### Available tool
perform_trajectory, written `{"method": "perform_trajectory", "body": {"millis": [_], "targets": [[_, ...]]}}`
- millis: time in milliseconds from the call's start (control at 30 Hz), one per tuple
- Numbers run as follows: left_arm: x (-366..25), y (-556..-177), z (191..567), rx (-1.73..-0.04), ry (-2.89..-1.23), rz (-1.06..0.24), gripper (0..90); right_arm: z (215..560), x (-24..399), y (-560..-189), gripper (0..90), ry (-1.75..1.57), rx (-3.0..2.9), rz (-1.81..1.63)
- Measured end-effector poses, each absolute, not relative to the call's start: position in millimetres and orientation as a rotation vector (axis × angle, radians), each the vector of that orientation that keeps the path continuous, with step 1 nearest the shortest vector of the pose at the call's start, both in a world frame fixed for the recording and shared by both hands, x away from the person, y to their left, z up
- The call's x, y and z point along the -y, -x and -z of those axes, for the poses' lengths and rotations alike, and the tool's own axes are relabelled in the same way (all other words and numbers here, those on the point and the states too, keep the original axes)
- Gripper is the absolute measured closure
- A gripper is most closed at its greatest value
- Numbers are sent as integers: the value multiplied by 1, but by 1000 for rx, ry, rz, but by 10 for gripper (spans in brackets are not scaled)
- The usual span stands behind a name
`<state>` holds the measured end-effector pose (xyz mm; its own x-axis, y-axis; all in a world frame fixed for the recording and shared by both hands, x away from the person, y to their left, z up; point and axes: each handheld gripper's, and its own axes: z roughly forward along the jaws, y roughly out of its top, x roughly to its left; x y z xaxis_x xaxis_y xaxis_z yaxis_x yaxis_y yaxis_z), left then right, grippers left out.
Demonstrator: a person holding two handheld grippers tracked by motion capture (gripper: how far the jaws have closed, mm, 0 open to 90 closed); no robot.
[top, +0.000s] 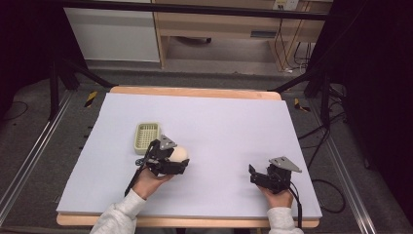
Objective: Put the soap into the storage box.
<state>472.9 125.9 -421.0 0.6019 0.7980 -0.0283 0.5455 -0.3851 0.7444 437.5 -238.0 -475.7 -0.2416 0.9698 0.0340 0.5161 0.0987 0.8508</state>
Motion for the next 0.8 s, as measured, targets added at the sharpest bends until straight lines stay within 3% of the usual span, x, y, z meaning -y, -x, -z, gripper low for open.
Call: {"method": "perform_trajectory", "body": {"millis": [800], "targets": [[-171, -490, 414, -1175, -2025, -462, 241, 476, 238, -437, 92, -1455, -1830, -1051]]}}
